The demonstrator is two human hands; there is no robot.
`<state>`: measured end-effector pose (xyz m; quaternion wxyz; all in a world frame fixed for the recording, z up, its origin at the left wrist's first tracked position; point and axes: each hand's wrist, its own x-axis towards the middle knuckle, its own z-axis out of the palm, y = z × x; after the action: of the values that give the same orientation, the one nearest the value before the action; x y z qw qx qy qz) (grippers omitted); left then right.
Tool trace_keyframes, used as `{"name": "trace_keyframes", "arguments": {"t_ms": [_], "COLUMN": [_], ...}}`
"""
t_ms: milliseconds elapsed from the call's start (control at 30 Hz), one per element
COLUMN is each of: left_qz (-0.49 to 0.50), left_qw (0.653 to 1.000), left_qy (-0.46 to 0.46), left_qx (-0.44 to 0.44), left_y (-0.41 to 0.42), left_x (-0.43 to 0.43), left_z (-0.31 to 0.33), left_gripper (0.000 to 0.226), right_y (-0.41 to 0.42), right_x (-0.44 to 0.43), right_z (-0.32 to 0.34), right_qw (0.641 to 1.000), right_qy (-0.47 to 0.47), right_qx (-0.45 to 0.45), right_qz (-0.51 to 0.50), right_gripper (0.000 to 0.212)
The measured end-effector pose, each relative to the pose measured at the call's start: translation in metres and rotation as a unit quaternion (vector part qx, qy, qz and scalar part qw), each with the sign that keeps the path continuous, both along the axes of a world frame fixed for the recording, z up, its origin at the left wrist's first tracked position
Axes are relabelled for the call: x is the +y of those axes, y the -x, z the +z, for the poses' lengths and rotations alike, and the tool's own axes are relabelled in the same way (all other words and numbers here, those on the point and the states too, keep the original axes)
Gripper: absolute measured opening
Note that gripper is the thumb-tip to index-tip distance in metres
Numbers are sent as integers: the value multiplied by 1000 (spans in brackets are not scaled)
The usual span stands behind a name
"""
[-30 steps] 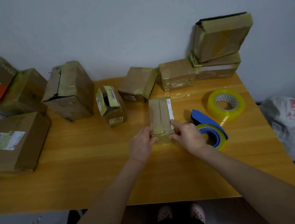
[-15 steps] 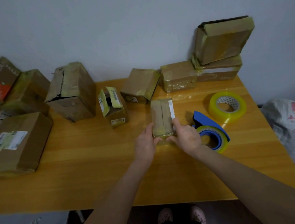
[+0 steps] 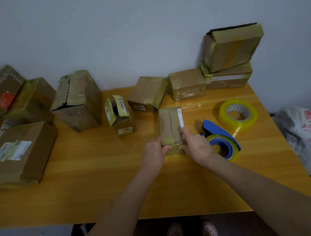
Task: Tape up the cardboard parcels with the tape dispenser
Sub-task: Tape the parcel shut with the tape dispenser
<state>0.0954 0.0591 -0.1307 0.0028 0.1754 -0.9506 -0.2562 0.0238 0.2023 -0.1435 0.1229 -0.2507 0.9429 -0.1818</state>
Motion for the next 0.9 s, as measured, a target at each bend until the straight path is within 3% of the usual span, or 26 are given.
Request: {"name": "trace_keyframes", "arguments": {"t_ms": [167,300,400,500,600,733,900], "left_qz": [0,7,-20,-26,21,61,75], "left_qw": [999,999,998,995,999,996,996], "left_qy": [-2,-22,19,72,17,-67,-57], "left_qx": [-48,-33,-61,-62,-32,-14,-1], "left_y": [4,3,2,0,7,11,8], "left_x": [3,5,-2,-1,7,11,11], "left_z": [5,8,13,13,10,8,13], "left_gripper": [37,36,39,43,46,32,36], "right_y": [2,-2,-3,0,3,-3,0], "right_x": [2,3,7,10,10,4,4], "right_z": [4,6,10,18,22,17,19], "right_qw": [999,998,996,999,1000,998,997], "right_qy": [3,18,21,-12,-3,50,47], "right_qx": [-33,-53,-82,-31,-16,-28,-53], "right_qz": [5,0,2,2,-15,-22,-15], "right_gripper": [48,46,46,47,49,39,32]}}
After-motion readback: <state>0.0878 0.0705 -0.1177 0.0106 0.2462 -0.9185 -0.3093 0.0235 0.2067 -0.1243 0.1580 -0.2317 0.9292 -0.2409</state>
